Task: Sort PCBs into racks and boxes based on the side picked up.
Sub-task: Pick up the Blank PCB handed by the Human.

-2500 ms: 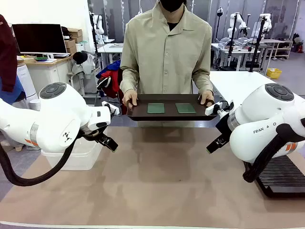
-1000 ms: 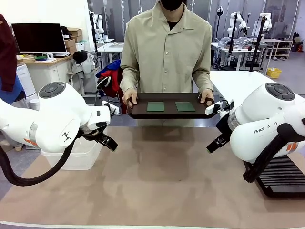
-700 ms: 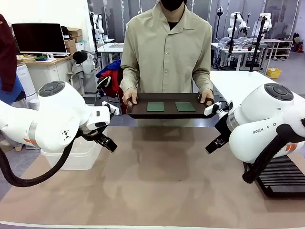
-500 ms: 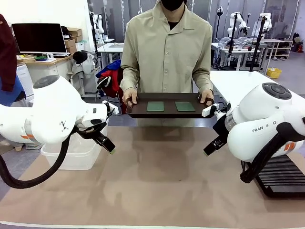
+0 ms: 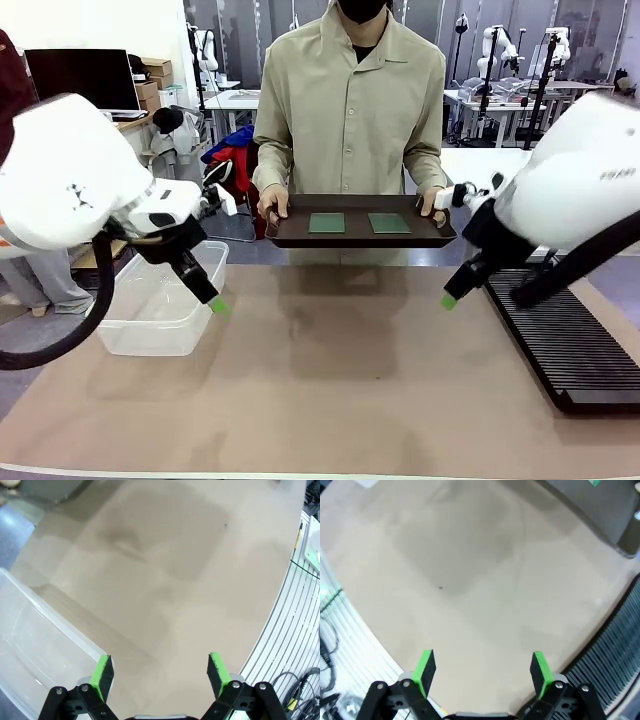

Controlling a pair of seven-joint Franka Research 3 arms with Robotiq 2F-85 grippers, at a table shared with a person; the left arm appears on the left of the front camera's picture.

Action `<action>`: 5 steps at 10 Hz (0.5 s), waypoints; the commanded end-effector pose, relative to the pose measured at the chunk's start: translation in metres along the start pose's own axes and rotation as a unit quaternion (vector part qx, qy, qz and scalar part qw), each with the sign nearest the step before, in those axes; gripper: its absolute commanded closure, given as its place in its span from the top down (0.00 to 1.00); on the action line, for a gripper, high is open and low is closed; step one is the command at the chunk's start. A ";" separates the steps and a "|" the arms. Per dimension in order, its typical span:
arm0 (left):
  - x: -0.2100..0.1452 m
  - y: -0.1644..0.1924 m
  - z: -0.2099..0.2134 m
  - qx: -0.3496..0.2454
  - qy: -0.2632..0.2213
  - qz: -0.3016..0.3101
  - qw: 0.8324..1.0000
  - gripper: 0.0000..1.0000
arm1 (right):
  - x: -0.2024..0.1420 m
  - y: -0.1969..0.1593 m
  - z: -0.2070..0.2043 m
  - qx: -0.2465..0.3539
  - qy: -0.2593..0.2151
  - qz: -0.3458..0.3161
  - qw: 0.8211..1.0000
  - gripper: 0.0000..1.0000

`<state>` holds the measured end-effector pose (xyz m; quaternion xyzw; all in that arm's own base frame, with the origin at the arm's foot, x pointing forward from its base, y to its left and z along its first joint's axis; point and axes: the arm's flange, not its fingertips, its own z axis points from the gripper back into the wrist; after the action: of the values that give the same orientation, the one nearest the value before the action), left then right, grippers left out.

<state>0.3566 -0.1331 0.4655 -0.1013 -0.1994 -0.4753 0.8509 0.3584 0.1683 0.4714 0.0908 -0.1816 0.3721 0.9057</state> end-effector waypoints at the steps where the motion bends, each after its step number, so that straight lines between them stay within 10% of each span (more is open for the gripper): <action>1: -0.004 -0.007 0.022 0.013 -0.024 -0.029 0.999 1.00 | -0.001 -0.015 0.034 0.048 -0.006 0.022 0.999 1.00; 5: 0.005 -0.013 0.055 0.027 -0.083 -0.051 0.995 1.00 | 0.008 -0.037 0.086 0.063 -0.061 0.093 0.992 1.00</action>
<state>0.3352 -0.1252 0.5229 -0.0908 -0.2724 -0.4956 0.8197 0.3623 0.1305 0.5506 0.1291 -0.2134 0.4444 0.8604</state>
